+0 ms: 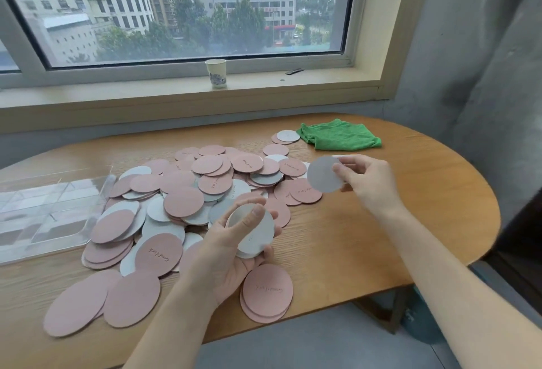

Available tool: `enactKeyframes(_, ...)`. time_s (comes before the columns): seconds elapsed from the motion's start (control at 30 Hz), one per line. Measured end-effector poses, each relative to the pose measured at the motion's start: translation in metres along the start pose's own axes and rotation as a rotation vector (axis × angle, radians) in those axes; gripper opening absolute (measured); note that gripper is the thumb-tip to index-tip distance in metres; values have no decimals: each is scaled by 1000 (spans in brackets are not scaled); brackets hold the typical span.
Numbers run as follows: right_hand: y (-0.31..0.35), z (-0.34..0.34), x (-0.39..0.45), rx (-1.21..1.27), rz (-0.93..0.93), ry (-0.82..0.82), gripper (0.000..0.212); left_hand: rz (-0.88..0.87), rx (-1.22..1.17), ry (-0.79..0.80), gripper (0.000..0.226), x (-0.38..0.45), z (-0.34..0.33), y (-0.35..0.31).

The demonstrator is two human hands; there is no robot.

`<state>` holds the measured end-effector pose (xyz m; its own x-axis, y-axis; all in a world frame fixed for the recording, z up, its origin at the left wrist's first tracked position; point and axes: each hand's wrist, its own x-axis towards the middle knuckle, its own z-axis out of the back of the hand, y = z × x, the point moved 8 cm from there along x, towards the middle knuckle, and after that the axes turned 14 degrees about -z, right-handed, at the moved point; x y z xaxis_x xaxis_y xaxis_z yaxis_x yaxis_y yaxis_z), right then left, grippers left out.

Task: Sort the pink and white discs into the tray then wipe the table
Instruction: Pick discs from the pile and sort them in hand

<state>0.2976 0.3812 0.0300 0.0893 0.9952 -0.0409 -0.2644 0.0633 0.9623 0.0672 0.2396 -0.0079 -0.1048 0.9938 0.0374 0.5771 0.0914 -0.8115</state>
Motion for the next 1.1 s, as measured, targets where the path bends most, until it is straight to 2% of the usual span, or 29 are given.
enactKeyframes(0.1,11,-34,-58,240,-67,289,16,-5,3,30,70,0,-2,0)
enactKeyframes(0.17,17,-52,-85,236,-60,374,13,-12,6,59,76,-2,-5,-1)
enactKeyframes(0.23,19,-63,-99,223,-49,387,9,-17,4,58,86,-4,-5,-2)
enactKeyframes(0.3,19,-70,-107,201,-22,374,8,-23,5,50,90,-5,-4,-2)
enactKeyframes(0.37,20,-75,-113,151,44,338,7,-23,18,56,84,-6,-4,-2)
enactKeyframes(0.47,22,-78,-116,-34,175,252,7,-15,9,54,56,-8,-5,-1)
enactKeyframes(0.53,24,-78,-116,-113,232,217,10,-10,-5,41,45,-8,-4,-1)
enactKeyframes(0.67,23,-67,-95,-124,207,183,12,-6,-47,18,42,-8,0,-1)
enactKeyframes(0.73,22,-54,-74,-151,206,110,10,-10,-39,16,42,-7,1,-1)
enactKeyframes(0.93,-7,-19,23,-423,162,-144,20,-9,-35,-24,44,-4,5,-2)
enactKeyframes(1.1,-32,2,81,-644,35,-190,39,-3,-2,-8,39,-3,1,-3)
